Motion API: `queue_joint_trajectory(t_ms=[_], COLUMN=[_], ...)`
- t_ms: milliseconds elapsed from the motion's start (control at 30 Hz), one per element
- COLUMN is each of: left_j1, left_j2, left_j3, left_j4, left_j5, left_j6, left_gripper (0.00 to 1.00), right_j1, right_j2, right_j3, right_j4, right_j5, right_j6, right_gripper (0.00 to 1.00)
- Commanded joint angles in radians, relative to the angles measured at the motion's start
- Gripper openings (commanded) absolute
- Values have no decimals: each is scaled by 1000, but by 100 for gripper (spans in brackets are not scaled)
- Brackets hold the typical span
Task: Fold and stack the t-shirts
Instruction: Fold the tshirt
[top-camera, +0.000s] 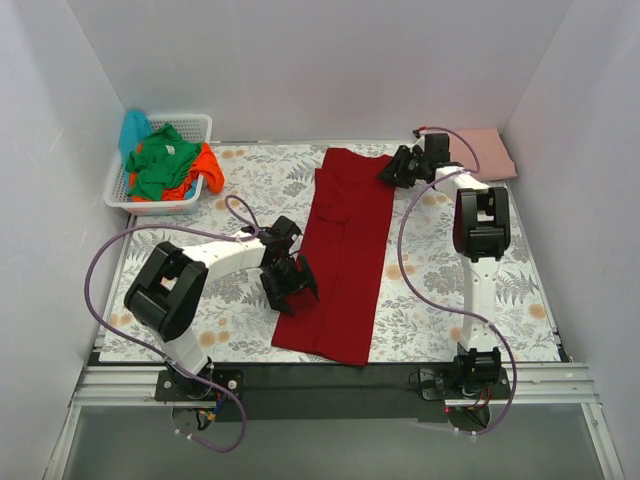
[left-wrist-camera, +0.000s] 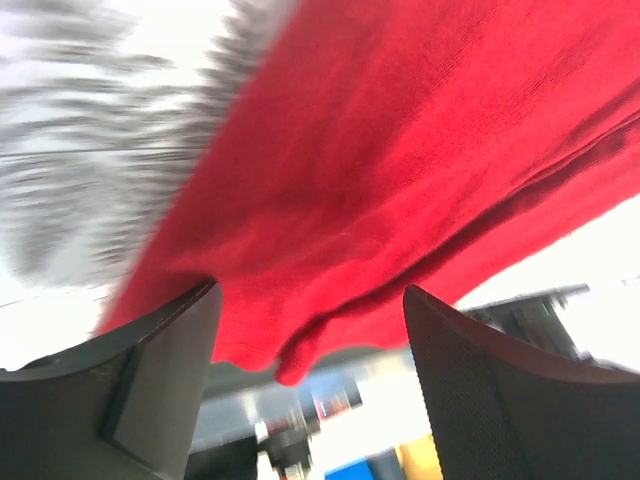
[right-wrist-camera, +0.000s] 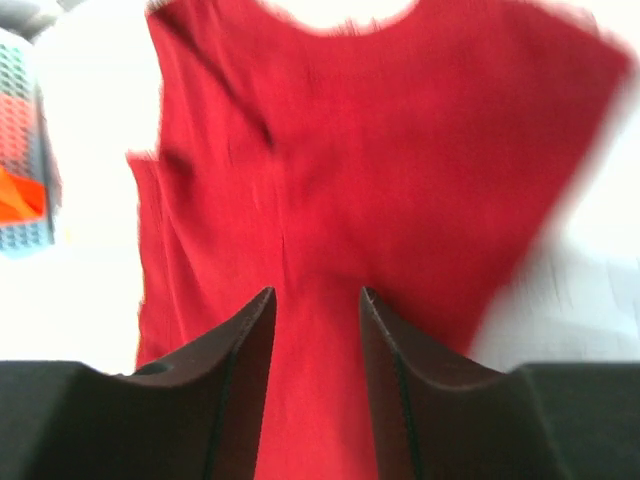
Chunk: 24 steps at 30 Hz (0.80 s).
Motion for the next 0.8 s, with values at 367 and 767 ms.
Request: queue_joint_trajectory(t_ms=[367, 767], left_j1=[2, 0], left_j2=[-318, -381], left_j3=[-105, -141], left_j4=[-186, -165], left_j5=[-342, -359], left_j6=[28, -16], left_gripper=[76, 76], right_j1=[153, 322], right_j2=[-946, -796], right_j3=[-895, -911], right_j4=[-206, -63], right_j5=[416, 452], right_j6=[-230, -282], right_gripper=[51, 30])
